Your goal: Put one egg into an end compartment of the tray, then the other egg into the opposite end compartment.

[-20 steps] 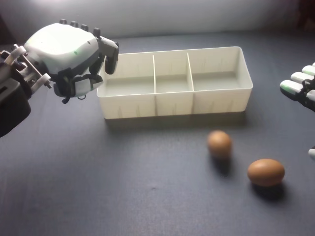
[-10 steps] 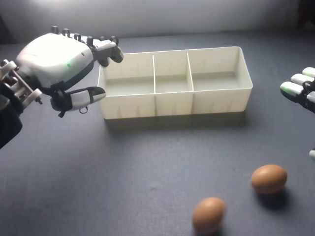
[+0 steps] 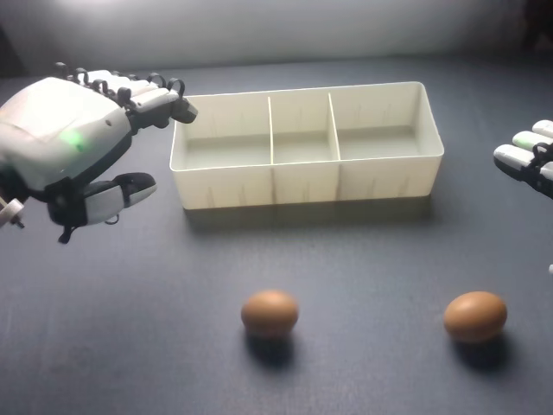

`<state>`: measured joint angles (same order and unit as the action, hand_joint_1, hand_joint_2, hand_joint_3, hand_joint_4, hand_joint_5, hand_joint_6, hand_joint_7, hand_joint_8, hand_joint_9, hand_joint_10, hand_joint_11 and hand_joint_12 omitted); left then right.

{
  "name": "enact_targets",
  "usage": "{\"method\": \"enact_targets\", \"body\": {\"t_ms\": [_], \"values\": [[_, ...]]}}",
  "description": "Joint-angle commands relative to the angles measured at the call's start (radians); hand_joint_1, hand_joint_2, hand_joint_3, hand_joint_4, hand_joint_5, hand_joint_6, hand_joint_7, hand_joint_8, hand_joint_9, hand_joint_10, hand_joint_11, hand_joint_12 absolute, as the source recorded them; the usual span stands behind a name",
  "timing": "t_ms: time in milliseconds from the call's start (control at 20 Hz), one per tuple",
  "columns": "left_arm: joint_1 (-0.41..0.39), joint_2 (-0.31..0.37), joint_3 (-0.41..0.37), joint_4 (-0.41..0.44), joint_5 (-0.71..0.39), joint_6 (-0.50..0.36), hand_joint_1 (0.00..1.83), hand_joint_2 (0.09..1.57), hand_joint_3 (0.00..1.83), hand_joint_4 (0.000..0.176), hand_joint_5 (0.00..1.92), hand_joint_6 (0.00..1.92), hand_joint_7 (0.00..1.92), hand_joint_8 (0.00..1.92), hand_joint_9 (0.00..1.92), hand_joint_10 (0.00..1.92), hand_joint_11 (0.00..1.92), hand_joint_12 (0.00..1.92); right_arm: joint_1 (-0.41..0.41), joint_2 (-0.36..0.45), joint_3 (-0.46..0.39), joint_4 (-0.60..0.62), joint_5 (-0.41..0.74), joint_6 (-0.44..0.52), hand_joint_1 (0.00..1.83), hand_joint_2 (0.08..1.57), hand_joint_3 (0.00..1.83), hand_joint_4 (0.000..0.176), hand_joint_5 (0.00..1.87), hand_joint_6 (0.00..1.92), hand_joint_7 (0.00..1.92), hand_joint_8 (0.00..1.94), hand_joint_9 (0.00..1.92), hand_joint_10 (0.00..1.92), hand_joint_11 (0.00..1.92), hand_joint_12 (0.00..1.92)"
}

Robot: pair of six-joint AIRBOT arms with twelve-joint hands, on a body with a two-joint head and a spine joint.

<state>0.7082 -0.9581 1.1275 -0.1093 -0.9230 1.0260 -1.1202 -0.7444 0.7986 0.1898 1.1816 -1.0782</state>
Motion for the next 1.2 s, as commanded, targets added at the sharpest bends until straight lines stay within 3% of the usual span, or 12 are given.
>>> {"method": "enact_targets", "body": {"t_ms": [0, 200, 250, 400, 500, 600, 750, 800, 850, 900, 1100, 1150], "values": [[-0.001, 0.012, -0.004, 0.003, -0.156, -0.004, 0.84, 1.22, 0.00, 0.000, 0.22, 0.57, 0.30, 0.79, 0.23, 1.30, 0.12, 1.86, 0.000, 0.000, 0.001, 0.002, 0.123, 0.003, 0.56, 1.40, 0.00, 0.000, 0.00, 0.00, 0.00, 0.00, 0.00, 0.00, 0.00, 1.92], [0.028, 0.028, -0.028, 0.035, -0.183, -0.023, 0.77, 1.20, 0.00, 0.018, 0.09, 0.67, 0.24, 0.68, 0.11, 1.07, 0.00, 1.72, -0.002, 0.000, 0.001, 0.004, 0.123, 0.004, 0.52, 1.40, 0.00, 0.000, 0.00, 0.00, 0.00, 0.00, 0.00, 0.00, 0.00, 1.92], [0.036, 0.031, -0.035, 0.040, -0.188, -0.024, 0.75, 1.18, 0.00, 0.014, 0.01, 0.64, 0.24, 0.59, 0.12, 1.01, 0.00, 1.68, -0.002, 0.000, 0.001, 0.005, 0.123, 0.004, 0.54, 1.40, 0.00, 0.000, 0.00, 0.00, 0.00, 0.00, 0.00, 0.00, 0.00, 1.92], [0.062, 0.036, -0.048, 0.042, -0.219, -0.034, 0.70, 1.15, 0.00, 0.040, 0.01, 0.38, 0.21, 0.28, 0.00, 0.76, 0.00, 1.45, -0.003, 0.000, 0.001, 0.007, 0.124, 0.004, 0.53, 1.40, 0.00, 0.000, 0.00, 0.00, 0.00, 0.00, 0.00, 0.00, 0.00, 1.92], [0.087, 0.044, -0.061, 0.043, -0.241, -0.040, 0.71, 1.14, 0.00, 0.033, 0.01, 0.34, 0.21, 0.19, 0.00, 0.65, 0.00, 1.36, -0.004, -0.002, 0.001, 0.007, 0.124, 0.004, 0.54, 1.40, 0.00, 0.000, 0.00, 0.00, 0.00, 0.00, 0.00, 0.00, 0.00, 1.92], [0.111, 0.049, -0.070, 0.047, -0.262, -0.053, 0.73, 1.14, 0.00, 0.049, 0.02, 0.27, 0.23, 0.07, 0.00, 0.59, 0.00, 1.24, -0.005, -0.003, 0.001, 0.008, 0.124, 0.006, 0.56, 1.40, 0.00, 0.000, 0.00, 0.00, 0.00, 0.00, 0.00, 0.00, 0.00, 1.92], [0.143, 0.062, -0.090, 0.072, -0.276, -0.071, 0.66, 1.14, 0.00, 0.029, 0.00, 0.24, 0.20, 0.04, 0.00, 0.53, 0.00, 1.26, -0.006, -0.007, 0.001, 0.010, 0.124, 0.007, 0.57, 1.40, 0.00, 0.000, 0.00, 0.00, 0.00, 0.00, 0.00, 0.00, 0.00, 1.92], [0.153, 0.067, -0.098, 0.077, -0.281, -0.071, 0.70, 1.11, 0.00, 0.063, 0.00, 0.12, 0.15, 0.01, 0.00, 0.43, 0.00, 1.22, -0.006, -0.009, 0.001, 0.010, 0.124, 0.008, 0.57, 1.40, 0.00, 0.000, 0.00, 0.00, 0.00, 0.00, 0.00, 0.00, 0.00, 1.92], [0.163, 0.072, -0.105, 0.078, -0.287, -0.072, 0.68, 1.11, 0.00, 0.073, 0.00, 0.06, 0.14, 0.01, 0.00, 0.42, 0.00, 1.22, -0.007, -0.010, 0.001, 0.010, 0.124, 0.009, 0.57, 1.41, 0.00, 0.000, 0.00, 0.00, 0.00, 0.00, 0.00, 0.00, 0.00, 1.92], [0.175, 0.074, -0.109, 0.081, -0.292, -0.082, 0.67, 1.11, 0.00, 0.104, 0.00, 0.01, 0.13, 0.00, 0.00, 0.37, 0.00, 1.15, -0.007, -0.011, 0.001, 0.009, 0.124, 0.012, 0.57, 1.41, 0.00, 0.000, 0.00, 0.00, 0.00, 0.00, 0.00, 0.00, 0.00, 1.92], [0.208, 0.074, -0.119, 0.103, -0.285, -0.116, 0.60, 1.10, 0.00, 0.099, 0.01, 0.00, 0.14, 0.00, 0.00, 0.50, 0.00, 1.43, -0.009, -0.011, 0.001, 0.009, 0.123, 0.017, 0.54, 1.41, 0.00, 0.000, 0.00, 0.00, 0.00, 0.00, 0.00, 0.00, 0.00, 1.92], [0.215, 0.070, -0.119, 0.110, -0.280, -0.132, 0.55, 1.12, 0.01, 0.090, 0.00, 0.00, 0.07, 0.01, 0.00, 0.36, 0.00, 1.22, -0.009, -0.012, 0.001, 0.009, 0.123, 0.020, 0.54, 1.41, 0.00, 0.000, 0.00, 0.00, 0.00, 0.00, 0.00, 0.00, 0.00, 1.92]]}}
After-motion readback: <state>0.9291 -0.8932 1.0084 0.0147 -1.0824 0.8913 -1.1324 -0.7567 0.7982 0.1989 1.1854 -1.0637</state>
